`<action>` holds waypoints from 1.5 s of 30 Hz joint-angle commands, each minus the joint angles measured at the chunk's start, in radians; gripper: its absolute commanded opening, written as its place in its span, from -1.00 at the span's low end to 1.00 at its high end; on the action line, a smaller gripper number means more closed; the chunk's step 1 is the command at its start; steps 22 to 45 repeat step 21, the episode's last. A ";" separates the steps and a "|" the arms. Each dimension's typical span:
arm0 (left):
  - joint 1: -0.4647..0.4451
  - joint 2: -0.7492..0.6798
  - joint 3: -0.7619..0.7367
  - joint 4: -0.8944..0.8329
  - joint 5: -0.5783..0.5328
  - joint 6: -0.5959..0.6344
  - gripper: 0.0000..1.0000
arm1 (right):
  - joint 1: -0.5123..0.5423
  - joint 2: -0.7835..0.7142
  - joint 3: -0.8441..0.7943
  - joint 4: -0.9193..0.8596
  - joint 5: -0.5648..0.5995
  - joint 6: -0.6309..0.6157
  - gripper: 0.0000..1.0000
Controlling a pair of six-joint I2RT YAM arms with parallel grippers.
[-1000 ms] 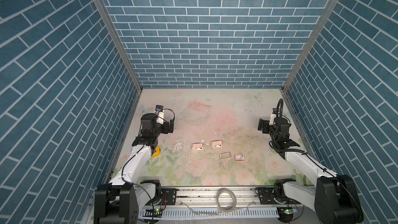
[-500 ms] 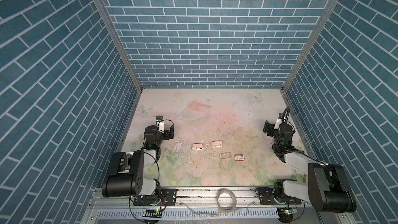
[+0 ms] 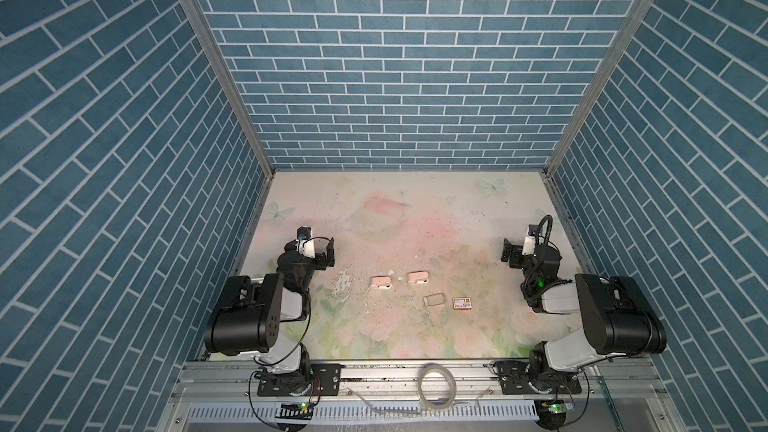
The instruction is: Load the staples into the stapler
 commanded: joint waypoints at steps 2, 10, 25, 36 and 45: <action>0.004 -0.021 0.121 -0.227 0.011 -0.001 0.99 | -0.036 0.014 0.120 -0.120 -0.046 -0.014 0.96; -0.016 -0.021 0.140 -0.263 -0.013 0.017 0.99 | -0.059 0.008 0.124 -0.133 -0.053 0.004 0.98; -0.016 -0.021 0.140 -0.263 -0.013 0.016 0.99 | -0.060 0.008 0.123 -0.133 -0.054 0.005 0.98; -0.016 -0.021 0.140 -0.263 -0.013 0.016 0.99 | -0.060 0.008 0.123 -0.133 -0.054 0.005 0.98; -0.016 -0.021 0.140 -0.263 -0.013 0.016 0.99 | -0.060 0.008 0.123 -0.133 -0.054 0.005 0.98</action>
